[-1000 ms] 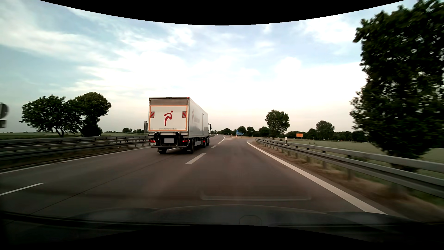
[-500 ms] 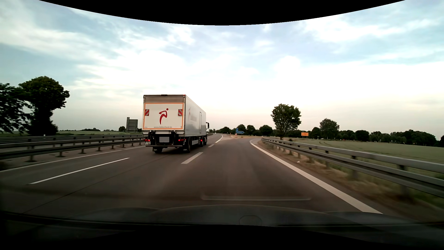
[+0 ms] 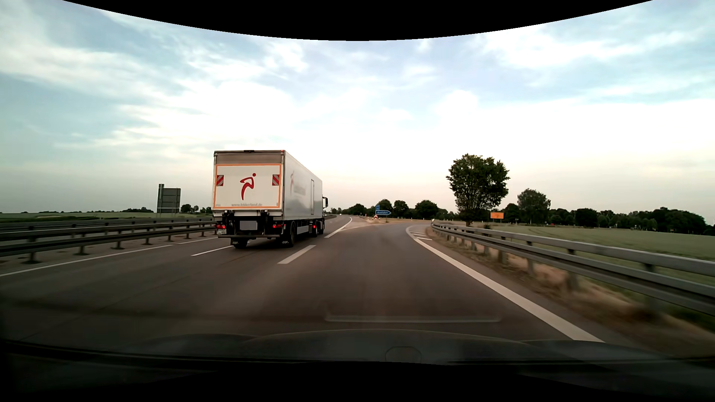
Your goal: Follow the waypoints while adhering to traffic rules and regulations
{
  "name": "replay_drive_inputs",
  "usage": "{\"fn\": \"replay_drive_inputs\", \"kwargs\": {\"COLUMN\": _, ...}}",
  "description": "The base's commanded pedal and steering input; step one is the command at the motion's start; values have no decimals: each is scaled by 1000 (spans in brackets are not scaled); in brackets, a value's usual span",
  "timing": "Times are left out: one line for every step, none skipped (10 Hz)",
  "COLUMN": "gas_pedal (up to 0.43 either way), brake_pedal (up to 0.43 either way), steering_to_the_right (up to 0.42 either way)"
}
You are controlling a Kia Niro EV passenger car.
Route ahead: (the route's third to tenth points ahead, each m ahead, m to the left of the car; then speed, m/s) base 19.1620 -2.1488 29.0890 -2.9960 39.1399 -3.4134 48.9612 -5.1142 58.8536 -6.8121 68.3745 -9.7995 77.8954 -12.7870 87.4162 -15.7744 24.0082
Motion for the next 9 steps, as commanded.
{"fn": "replay_drive_inputs", "kwargs": {"gas_pedal": 59, "brake_pedal": 6, "steering_to_the_right": 12}}
{"fn": "replay_drive_inputs", "kwargs": {"gas_pedal": 59, "brake_pedal": 6, "steering_to_the_right": 14}}
{"fn": "replay_drive_inputs", "kwargs": {"gas_pedal": 59, "brake_pedal": 6, "steering_to_the_right": 15}}
{"fn": "replay_drive_inputs", "kwargs": {"gas_pedal": 59, "brake_pedal": 6, "steering_to_the_right": 17}}
{"fn": "replay_drive_inputs", "kwargs": {"gas_pedal": 59, "brake_pedal": 6, "steering_to_the_right": 19}}
{"fn": "replay_drive_inputs", "kwargs": {"gas_pedal": 59, "brake_pedal": 6, "steering_to_the_right": 21}}
{"fn": "replay_drive_inputs", "kwargs": {"gas_pedal": 59, "brake_pedal": 6, "steering_to_the_right": 22}}
{"fn": "replay_drive_inputs", "kwargs": {"gas_pedal": 59, "brake_pedal": 6, "steering_to_the_right": 22}}
{"fn": "replay_drive_inputs", "kwargs": {"gas_pedal": 59, "brake_pedal": 6, "steering_to_the_right": 23}}
